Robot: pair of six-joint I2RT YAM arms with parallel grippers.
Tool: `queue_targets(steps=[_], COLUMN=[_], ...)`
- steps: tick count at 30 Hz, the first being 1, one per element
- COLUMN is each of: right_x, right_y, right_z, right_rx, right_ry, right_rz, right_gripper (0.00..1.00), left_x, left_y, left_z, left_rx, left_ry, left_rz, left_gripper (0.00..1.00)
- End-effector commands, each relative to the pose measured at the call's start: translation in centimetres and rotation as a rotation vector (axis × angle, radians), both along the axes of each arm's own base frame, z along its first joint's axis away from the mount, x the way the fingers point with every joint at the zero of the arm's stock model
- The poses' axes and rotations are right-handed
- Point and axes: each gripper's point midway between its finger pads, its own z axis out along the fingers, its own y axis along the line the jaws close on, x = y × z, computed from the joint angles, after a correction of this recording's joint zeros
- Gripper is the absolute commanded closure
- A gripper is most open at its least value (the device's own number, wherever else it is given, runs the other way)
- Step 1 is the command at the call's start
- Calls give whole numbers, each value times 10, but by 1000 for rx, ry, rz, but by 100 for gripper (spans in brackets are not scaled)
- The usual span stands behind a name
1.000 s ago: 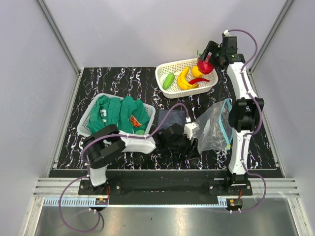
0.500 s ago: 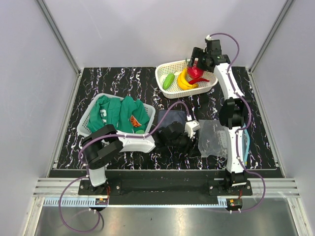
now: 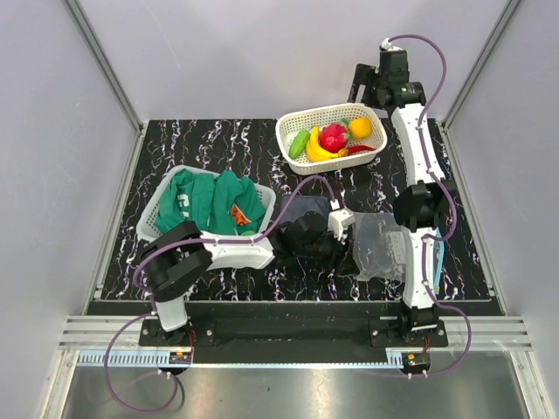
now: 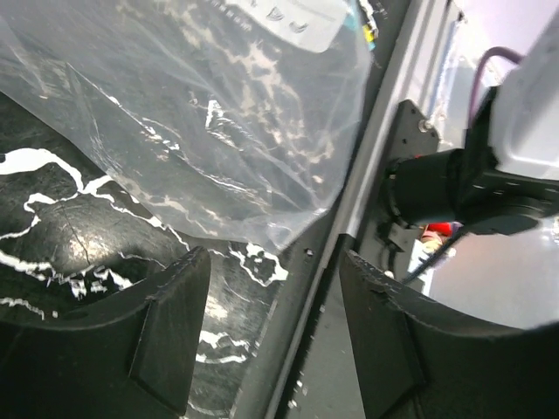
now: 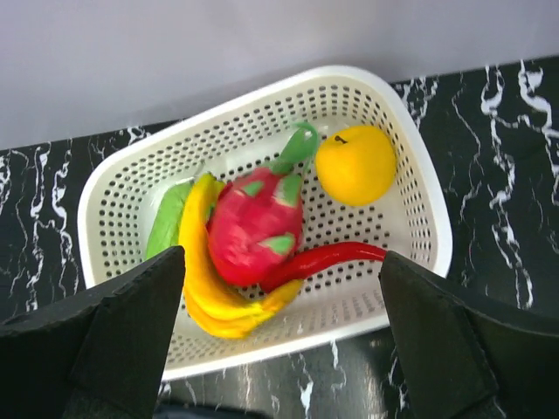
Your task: Open the zip-top bag and remove the fake food
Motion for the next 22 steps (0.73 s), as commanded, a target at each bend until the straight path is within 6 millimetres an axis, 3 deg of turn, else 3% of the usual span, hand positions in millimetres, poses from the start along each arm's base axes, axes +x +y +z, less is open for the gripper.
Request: queue_targets(steps=[1,2,3,4,5,6,8,10,11,12,13,14,15,16,17,18,19,20,21,22], right_x=[-47,-57,-69,-86,-98,-123,-144,-183,-205,-220,-234,-254,-271,-282,-299,-309,-317,-327,-343,-354], right_y=[-7,-7,-8,-7,-6,-3,10,28,30,34,42,44,48,52,52,55,57,57,63,68], right_z=[51,49,26,44,41,34,31,20,-12,7,3,-23,-6,-7,-33,-8,-6,-16,0,6], right_rx=[50,62,61,98,110,116,134,157,158,188,232,247,290,322,329,369,409,424,464,495], right_ry=[-5,19,91,75,96,138,125,126,195,123,133,192,132,123,159,40,18,29,-14,-27], right_rz=[-65,-74,-85,-94,-93,-88,-41,38,50,75,109,123,165,188,202,248,253,257,321,363], right_gripper=[0,0,0,0,0,0,0,0,0,0,0,0,1,0,0,0,0,0,0,0], left_x=[3,3,2,2,3,3,8,11,14,14,21,24,23,30,30,27,32,30,30,28], left_y=[11,16,20,24,29,34,41,53,58,68,74,80,90,99,105,114,127,140,148,160], left_z=[70,72,86,90,90,103,110,121,124,127,130,131,135,136,137,151,139,154,169,149], left_rx=[-108,-107,-134,-139,-138,-161,-181,-219,-228,-241,-254,-260,-276,-284,-296,-348,-353,-426,-524,-533], left_ry=[-100,-106,-123,-125,-125,-135,-134,-142,-146,-144,-155,-156,-149,-156,-159,-158,-158,-167,-175,-160], left_rz=[17,25,32,41,54,63,103,161,189,225,282,313,348,404,429,450,518,549,573,606], left_gripper=[34,32,30,24,21,18,16,9,7,6,4,3,1,1,1,1,1,1,1,1])
